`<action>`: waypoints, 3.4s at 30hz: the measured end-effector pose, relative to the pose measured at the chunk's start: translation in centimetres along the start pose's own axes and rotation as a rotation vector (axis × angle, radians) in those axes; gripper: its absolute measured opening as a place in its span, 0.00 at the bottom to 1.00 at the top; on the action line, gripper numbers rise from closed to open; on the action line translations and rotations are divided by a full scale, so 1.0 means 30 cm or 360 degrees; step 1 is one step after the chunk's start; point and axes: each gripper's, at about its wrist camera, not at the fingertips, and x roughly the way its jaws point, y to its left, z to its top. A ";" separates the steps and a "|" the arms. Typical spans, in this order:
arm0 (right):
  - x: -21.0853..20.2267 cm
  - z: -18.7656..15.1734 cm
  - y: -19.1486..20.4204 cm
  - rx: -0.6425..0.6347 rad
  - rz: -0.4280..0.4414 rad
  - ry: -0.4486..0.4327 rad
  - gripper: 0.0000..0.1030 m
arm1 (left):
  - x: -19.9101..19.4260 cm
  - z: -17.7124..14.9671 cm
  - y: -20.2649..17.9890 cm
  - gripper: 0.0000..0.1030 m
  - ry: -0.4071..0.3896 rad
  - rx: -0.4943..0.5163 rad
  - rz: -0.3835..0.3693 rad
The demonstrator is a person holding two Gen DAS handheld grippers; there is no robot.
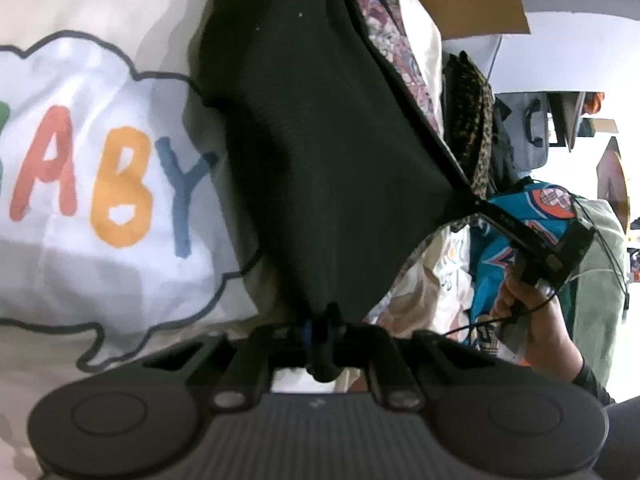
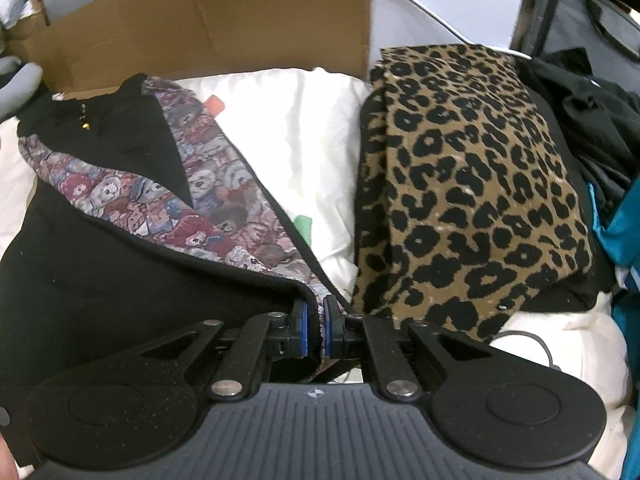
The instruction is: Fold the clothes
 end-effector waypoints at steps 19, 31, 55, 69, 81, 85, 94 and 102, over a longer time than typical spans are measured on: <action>0.017 -0.007 -0.057 0.0069 -0.0026 0.0075 0.06 | 0.024 0.024 -0.039 0.01 0.0094 0.0116 0.0033; 0.042 -0.010 -0.095 0.0155 -0.0042 0.0120 0.28 | 0.072 0.024 -0.033 0.03 0.0160 0.0157 0.0129; -0.131 -0.075 -0.055 0.0338 0.0209 -0.0214 0.32 | -0.399 0.485 -0.346 0.57 -0.0241 0.0185 0.0570; -0.302 0.041 -0.117 0.0316 0.0303 -0.0331 0.39 | -0.692 0.635 -0.646 0.66 -0.0563 -0.0145 0.0722; -0.356 0.170 -0.067 0.0301 0.0334 -0.0361 0.45 | -0.638 0.700 -0.608 0.70 -0.0568 -0.0030 0.0754; -0.334 0.198 -0.017 0.0275 0.0364 -0.0362 0.45 | -0.603 0.736 -0.554 0.70 -0.0573 -0.0014 0.0748; -0.213 0.229 0.119 0.0143 0.0434 -0.0299 0.45 | -0.510 0.785 -0.452 0.71 -0.0575 0.0001 0.0685; -0.063 0.210 0.239 -0.0046 0.0522 -0.0236 0.45 | -0.412 0.813 -0.322 0.71 -0.0623 -0.0040 0.0614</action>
